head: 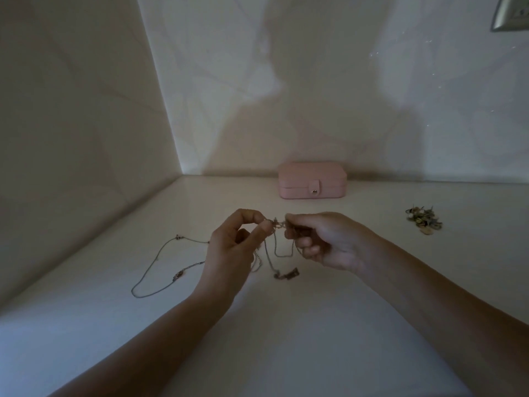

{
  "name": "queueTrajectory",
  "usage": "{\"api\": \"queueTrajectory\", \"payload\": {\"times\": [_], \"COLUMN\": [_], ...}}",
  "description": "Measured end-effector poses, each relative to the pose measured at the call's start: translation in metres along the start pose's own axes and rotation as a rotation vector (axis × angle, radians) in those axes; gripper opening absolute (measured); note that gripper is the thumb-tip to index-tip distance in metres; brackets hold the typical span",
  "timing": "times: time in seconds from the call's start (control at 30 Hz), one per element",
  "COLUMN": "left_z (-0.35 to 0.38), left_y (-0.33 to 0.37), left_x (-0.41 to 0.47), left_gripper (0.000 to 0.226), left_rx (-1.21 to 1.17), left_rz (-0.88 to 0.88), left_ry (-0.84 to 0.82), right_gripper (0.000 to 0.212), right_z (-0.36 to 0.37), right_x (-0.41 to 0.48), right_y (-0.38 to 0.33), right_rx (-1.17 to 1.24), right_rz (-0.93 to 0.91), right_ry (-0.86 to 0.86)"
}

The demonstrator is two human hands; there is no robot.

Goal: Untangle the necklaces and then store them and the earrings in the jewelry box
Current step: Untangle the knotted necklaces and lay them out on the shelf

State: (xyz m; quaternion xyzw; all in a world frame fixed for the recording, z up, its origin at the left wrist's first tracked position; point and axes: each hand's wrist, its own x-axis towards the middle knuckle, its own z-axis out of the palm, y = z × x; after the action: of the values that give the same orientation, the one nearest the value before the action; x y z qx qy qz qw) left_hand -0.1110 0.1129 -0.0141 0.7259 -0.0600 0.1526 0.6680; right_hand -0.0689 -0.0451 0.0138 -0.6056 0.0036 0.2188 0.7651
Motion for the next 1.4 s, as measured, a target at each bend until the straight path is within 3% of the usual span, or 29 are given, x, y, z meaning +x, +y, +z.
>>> {"api": "queueTrajectory", "payload": {"times": [0.17, 0.33, 0.53, 0.8, 1.2, 1.3, 1.4], "left_z": [-0.003, 0.000, -0.002, -0.004, -0.001, 0.000, 0.001], "left_y": [0.002, -0.001, 0.001, 0.001, 0.000, 0.000, -0.001], "left_x": [0.003, 0.003, 0.004, 0.006, 0.003, 0.001, 0.001], "left_gripper": [0.014, 0.020, 0.018, 0.022, 0.032, 0.029, 0.026], "left_rx": [-0.120, -0.091, -0.060, -0.046, -0.194, -0.192, -0.166], "left_rz": [-0.073, -0.135, -0.104, -0.107, -0.144, -0.161, -0.172], "left_ry": [-0.064, -0.115, -0.127, -0.130, -0.235, -0.295, -0.320], "right_gripper": [0.025, 0.010, 0.016, 0.009, 0.004, 0.006, 0.009], "right_z": [-0.010, -0.006, -0.004, -0.003, 0.002, 0.002, 0.006], "right_x": [-0.001, -0.004, -0.009, -0.006, -0.008, -0.007, -0.005], "right_y": [-0.001, 0.003, 0.002, 0.004, 0.005, 0.007, 0.015], "right_rx": [-0.575, -0.808, -0.655, -0.564, -0.599, -0.702, -0.912], "right_rz": [-0.217, -0.376, -0.434, -0.501, -0.391, -0.386, -0.552], "right_ry": [0.147, 0.092, -0.120, -0.058, -0.230, -0.149, 0.103]}}
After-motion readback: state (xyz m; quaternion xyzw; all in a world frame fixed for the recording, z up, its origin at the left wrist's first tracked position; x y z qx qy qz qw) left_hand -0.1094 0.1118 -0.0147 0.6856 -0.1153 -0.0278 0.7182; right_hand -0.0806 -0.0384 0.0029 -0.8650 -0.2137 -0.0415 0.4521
